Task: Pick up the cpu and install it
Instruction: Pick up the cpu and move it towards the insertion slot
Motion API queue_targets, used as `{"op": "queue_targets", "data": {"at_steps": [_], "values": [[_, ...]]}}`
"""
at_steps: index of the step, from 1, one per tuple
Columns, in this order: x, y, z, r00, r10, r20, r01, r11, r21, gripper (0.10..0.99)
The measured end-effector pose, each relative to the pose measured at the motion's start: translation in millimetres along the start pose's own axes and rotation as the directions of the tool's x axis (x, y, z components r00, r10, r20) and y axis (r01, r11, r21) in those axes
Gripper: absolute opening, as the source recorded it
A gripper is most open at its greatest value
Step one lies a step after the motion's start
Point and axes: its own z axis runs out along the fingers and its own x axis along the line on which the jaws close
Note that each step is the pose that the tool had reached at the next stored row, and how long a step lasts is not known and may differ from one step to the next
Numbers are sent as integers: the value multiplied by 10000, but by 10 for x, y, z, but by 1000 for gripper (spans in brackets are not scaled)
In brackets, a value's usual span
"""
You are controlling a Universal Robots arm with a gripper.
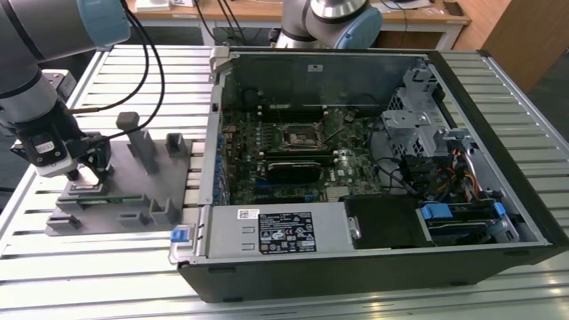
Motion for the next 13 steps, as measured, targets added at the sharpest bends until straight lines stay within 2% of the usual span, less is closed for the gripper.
{"op": "queue_targets", "data": {"at_steps": [5,13], "values": [[-2,3,-17,10000,1,17,-1,10000,-12,529],[4,9,-248,10000,0,6,0,10000,-5,529]]}}
